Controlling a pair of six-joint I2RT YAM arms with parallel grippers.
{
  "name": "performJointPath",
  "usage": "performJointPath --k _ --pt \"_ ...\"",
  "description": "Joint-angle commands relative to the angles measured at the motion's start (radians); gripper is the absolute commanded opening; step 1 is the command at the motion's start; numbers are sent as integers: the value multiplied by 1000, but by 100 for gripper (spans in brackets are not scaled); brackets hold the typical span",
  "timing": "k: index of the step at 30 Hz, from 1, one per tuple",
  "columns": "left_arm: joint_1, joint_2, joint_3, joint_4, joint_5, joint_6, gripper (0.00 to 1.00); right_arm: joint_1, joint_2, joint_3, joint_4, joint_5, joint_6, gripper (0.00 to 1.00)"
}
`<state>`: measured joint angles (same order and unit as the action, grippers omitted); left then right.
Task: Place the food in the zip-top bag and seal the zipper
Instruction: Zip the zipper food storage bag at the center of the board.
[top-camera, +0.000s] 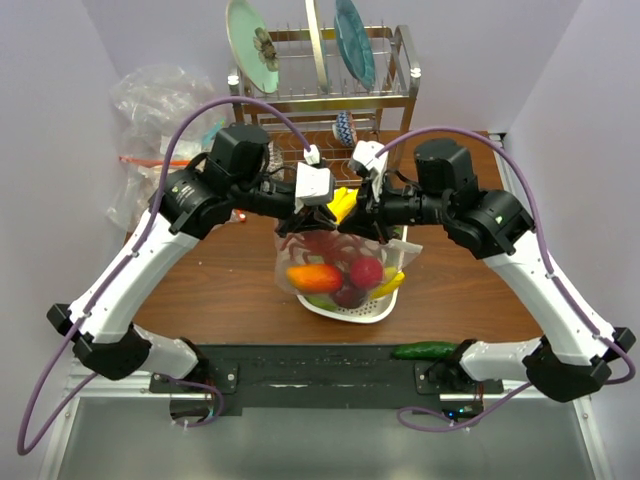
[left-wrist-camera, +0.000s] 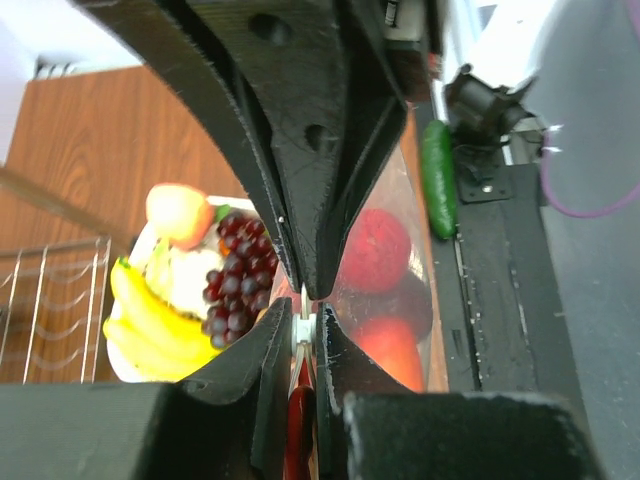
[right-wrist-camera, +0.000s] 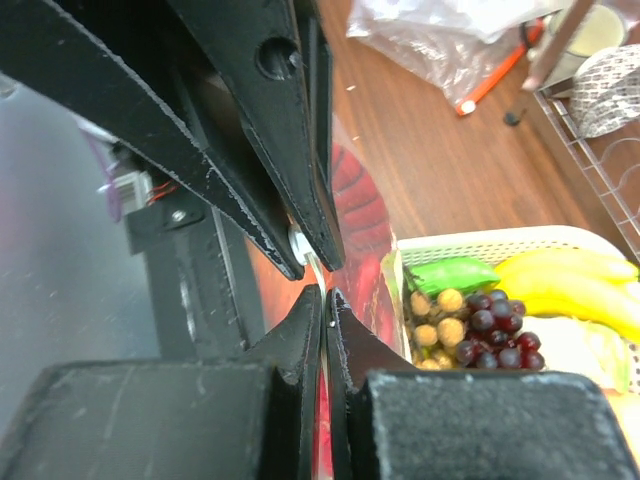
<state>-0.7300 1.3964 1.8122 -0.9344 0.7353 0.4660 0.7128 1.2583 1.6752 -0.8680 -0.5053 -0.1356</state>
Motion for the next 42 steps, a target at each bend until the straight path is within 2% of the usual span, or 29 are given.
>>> performJointPath --k 1,6,13,16,17,18,20,22,25,30,31,36,39,42 --pt "7 -126 -46 91 -126 -87 0 -9 -88 -89 14 218 21 0" --pt "73 -180 -135 157 -105 -135 0 -9 -125 -166 -15 399 60 0" --pt "162 -191 -152 183 -45 -165 0 -10 -171 -253 -34 611 111 0" --pt "172 -191 -157 190 -1 -168 0 -12 -195 -270 -25 637 116 0" --pt "172 -192 -159 193 18 -165 0 -10 -201 -273 -13 620 104 0" --pt "172 -192 -165 197 38 -161 0 -10 -207 -275 1 537 97 0" --pt "173 -188 -177 207 99 -158 0 -10 -218 -273 53 448 88 22" --pt "172 -177 -180 210 165 -153 0 -10 -211 -255 95 323 79 38" --pt "170 -154 -175 203 225 -159 0 -10 -156 -189 89 228 21 50" --pt "146 -128 -160 181 240 -147 0 -12 -99 -137 132 139 -22 57" --pt "144 -129 -157 175 240 -142 0 -10 -99 -137 165 130 -25 61" --pt "132 -114 -140 169 248 -138 0 -10 -57 -114 201 30 -41 58" --pt "129 -105 -134 172 250 -136 0 -7 -37 -95 210 -65 -39 50" --pt "127 -100 -128 177 248 -138 0 -6 -40 -103 236 -127 -27 34"
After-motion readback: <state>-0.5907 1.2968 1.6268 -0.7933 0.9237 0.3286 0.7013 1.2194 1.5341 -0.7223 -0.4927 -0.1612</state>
